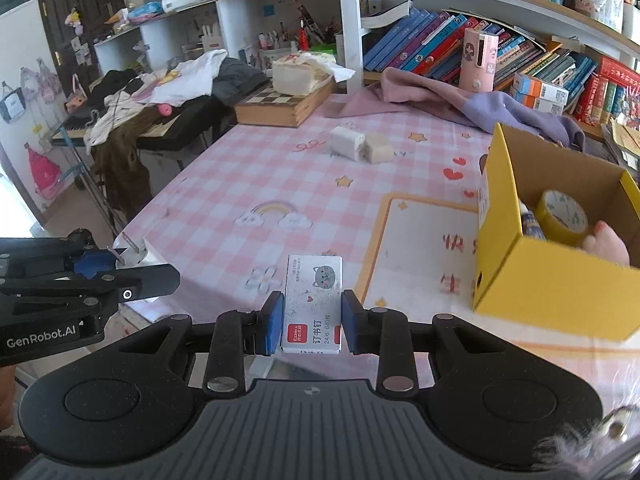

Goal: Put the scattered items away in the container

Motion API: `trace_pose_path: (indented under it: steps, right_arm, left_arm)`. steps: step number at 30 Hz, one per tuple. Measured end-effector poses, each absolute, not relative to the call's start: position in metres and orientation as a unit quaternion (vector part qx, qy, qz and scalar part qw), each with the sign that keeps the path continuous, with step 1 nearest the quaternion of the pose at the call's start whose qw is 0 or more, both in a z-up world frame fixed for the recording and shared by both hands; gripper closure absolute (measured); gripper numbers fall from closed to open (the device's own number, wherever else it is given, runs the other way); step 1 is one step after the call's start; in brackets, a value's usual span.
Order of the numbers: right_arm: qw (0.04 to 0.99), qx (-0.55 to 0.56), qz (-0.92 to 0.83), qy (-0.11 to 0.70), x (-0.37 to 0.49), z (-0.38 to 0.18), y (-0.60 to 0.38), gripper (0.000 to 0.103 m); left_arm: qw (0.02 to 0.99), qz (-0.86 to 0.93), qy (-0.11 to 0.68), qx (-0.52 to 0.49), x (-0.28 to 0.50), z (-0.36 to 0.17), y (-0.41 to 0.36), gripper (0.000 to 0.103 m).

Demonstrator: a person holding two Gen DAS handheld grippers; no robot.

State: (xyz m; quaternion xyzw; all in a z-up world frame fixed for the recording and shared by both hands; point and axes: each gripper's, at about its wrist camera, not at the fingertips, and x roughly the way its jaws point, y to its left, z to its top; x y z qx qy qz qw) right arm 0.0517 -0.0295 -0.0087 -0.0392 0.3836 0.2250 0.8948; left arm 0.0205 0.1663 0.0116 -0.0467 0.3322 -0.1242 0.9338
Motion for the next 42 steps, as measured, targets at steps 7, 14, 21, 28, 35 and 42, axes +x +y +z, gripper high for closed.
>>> trace_pose_path:
  steps: [7,14,21,28,35,42]
  right_arm:
    - [0.901,-0.028,0.215,0.376,0.025,0.0,-0.036,0.074]
    - [0.904,-0.033,0.192,0.381,0.002,0.001,-0.049,0.074]
    - [0.91,-0.021,0.155,0.385,-0.015,0.0,-0.073,0.074]
    - [0.915,0.003,0.109,0.389,-0.029,-0.003,-0.101,0.074]
    - [0.915,0.019,0.065,0.397,-0.044,-0.007,-0.127,0.074]
    - [0.917,0.039,0.02,0.396,-0.056,-0.009,-0.154,0.074]
  left_arm:
    - [0.935,-0.126,0.326,-0.056,-0.007,0.017,0.169,0.076]
    - [0.931,-0.157,0.324,-0.061,-0.015,0.014,0.156,0.076]
    - [0.922,-0.203,0.327,-0.052,-0.014,0.012,0.133,0.076]
    - [0.909,-0.249,0.332,-0.033,-0.013,0.01,0.105,0.076]
    - [0.894,-0.293,0.339,-0.021,-0.009,0.007,0.078,0.076]
    - [0.877,-0.338,0.342,-0.003,-0.002,0.004,0.047,0.076]
